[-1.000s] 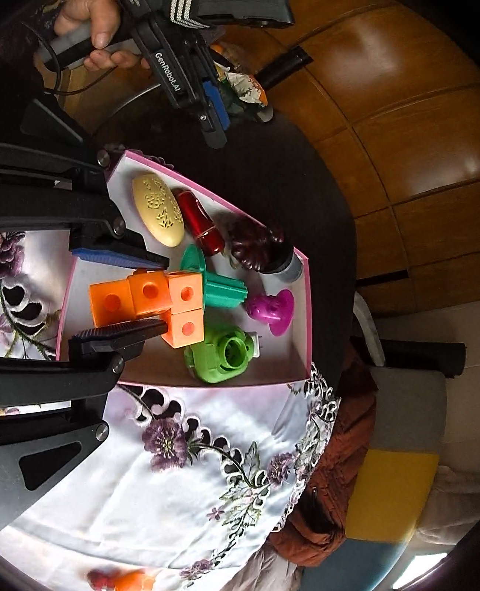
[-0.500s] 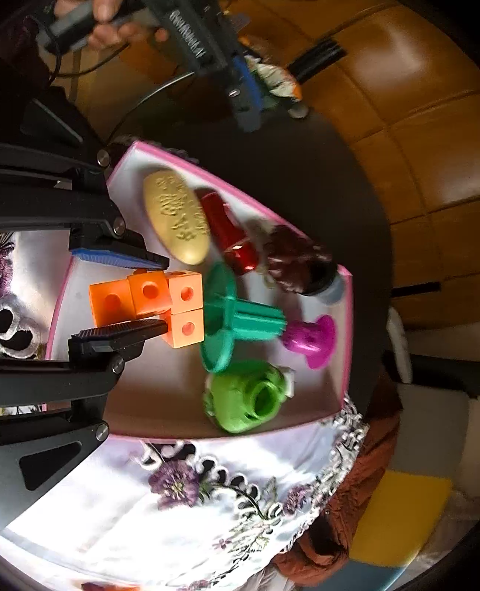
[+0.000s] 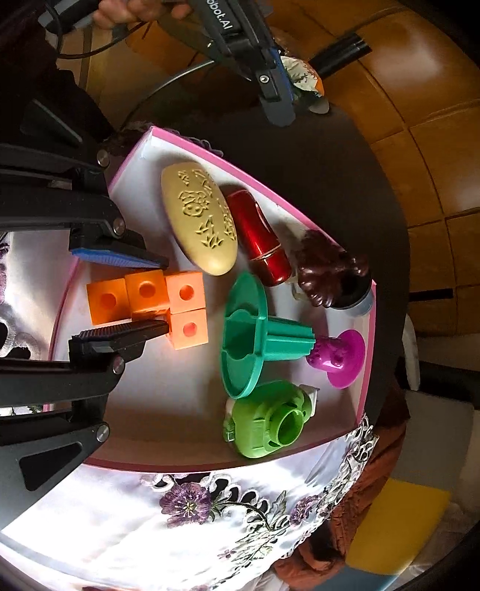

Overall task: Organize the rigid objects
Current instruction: 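Carry the orange cube stack into the tray and open the right gripper, then move both grippers back over the tablecloth toward the remaining orange and red pieces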

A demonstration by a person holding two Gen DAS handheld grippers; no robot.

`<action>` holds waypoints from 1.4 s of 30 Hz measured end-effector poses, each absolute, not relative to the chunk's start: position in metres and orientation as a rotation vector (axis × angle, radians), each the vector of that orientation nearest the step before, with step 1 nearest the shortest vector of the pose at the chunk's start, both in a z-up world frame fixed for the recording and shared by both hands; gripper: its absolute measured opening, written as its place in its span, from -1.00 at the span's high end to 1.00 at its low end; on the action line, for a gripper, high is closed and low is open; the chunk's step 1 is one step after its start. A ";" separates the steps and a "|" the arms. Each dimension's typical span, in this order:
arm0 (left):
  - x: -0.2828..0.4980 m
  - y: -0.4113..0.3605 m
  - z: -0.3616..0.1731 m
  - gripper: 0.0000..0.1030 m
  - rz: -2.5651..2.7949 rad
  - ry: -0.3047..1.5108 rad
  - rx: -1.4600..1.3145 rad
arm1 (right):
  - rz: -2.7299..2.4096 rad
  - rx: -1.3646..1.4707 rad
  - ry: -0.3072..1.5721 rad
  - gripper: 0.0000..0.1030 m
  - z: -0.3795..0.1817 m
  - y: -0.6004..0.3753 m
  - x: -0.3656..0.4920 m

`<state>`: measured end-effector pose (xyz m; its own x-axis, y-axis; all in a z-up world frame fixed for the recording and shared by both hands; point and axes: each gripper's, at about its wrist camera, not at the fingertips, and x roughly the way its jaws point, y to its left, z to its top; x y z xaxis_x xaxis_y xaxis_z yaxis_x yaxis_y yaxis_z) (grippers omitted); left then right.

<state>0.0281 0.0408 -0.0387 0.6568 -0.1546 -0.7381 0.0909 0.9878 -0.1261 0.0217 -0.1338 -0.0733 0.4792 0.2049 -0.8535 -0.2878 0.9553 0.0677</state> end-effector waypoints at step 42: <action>0.014 -0.001 -0.021 0.28 -0.230 0.805 0.047 | 0.214 -0.031 0.881 -0.21 -0.037 -0.171 0.007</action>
